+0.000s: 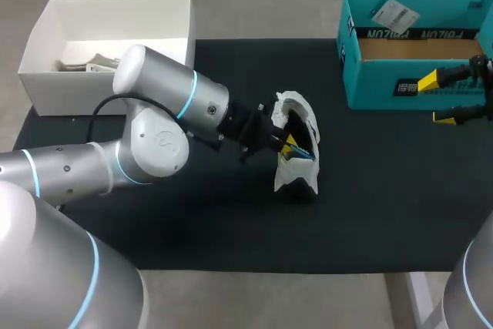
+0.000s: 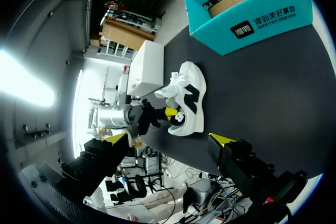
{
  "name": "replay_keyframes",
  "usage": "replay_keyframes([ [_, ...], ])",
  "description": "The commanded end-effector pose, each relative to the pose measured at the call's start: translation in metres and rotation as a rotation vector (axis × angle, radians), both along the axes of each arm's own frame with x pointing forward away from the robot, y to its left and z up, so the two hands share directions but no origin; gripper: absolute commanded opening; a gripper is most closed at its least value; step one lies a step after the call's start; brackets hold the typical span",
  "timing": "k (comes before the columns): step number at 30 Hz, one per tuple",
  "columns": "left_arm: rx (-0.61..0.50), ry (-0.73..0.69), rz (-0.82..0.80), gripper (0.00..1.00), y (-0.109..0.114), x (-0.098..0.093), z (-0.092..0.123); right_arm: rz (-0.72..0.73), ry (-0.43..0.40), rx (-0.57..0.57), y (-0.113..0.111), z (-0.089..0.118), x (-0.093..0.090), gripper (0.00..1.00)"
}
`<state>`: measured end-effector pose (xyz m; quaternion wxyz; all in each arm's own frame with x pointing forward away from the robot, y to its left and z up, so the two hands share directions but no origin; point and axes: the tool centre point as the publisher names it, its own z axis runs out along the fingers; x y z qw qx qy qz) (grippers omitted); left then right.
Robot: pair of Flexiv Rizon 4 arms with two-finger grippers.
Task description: Take the shoe out of the shoebox, open the shoe tongue, remove and reinsert the insole, then place the shoe into the shoebox
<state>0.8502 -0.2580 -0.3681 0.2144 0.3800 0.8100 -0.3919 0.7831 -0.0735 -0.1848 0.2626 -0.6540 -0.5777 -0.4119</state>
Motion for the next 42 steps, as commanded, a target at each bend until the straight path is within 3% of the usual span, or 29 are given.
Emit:
replay_keyframes([
  [1,0.0,0.003,0.006,0.0,-0.008,-0.002,-0.008,-0.002,0.001,-0.003,0.0,0.0,-0.001,1.0],
  [8,0.008,0.005,0.023,0.0,-0.003,-0.001,-0.004,-0.002,0.001,-0.003,0.0,0.0,-0.001,1.0],
  [9,0.003,0.001,0.031,0.1,-0.001,0.0,-0.001,-0.002,0.001,-0.003,0.0,0.0,-0.001,1.0],
  [10,-0.002,-0.004,0.037,0.35,0.001,0.0,0.002,-0.002,0.001,-0.003,0.0,0.0,-0.001,1.0],
  [11,-0.002,-0.006,0.036,0.45,0.002,-0.001,0.005,-0.002,0.001,-0.003,0.0,0.0,-0.001,1.0],
  [14,-0.014,-0.019,0.034,0.5,0.006,-0.003,0.013,-0.002,0.001,-0.003,0.0,0.0,-0.001,1.0],
  [22,-0.018,-0.036,0.012,0.45,0.009,-0.012,0.022,-0.002,0.001,-0.003,0.0,0.0,-0.001,1.0],
  [26,-0.013,-0.033,0.0,0.34,0.01,-0.014,0.021,-0.002,0.001,-0.003,0.0,0.0,-0.001,1.0],
  [27,-0.013,-0.032,-0.002,0.25,0.01,-0.014,0.021,-0.002,0.001,-0.003,0.0,0.0,-0.001,1.0],
  [28,-0.012,-0.031,-0.002,0.07,0.009,-0.014,0.02,-0.002,0.001,-0.003,0.0,0.0,-0.001,1.0],
  [29,-0.008,-0.031,-0.005,0.0,0.01,-0.014,0.02,-0.002,0.001,-0.003,0.0,0.0,-0.001,1.0],
  [42,0.023,-0.002,-0.031,0.0,0.009,-0.018,0.006,-0.002,0.001,-0.003,0.0,0.0,-0.001,1.0],
])
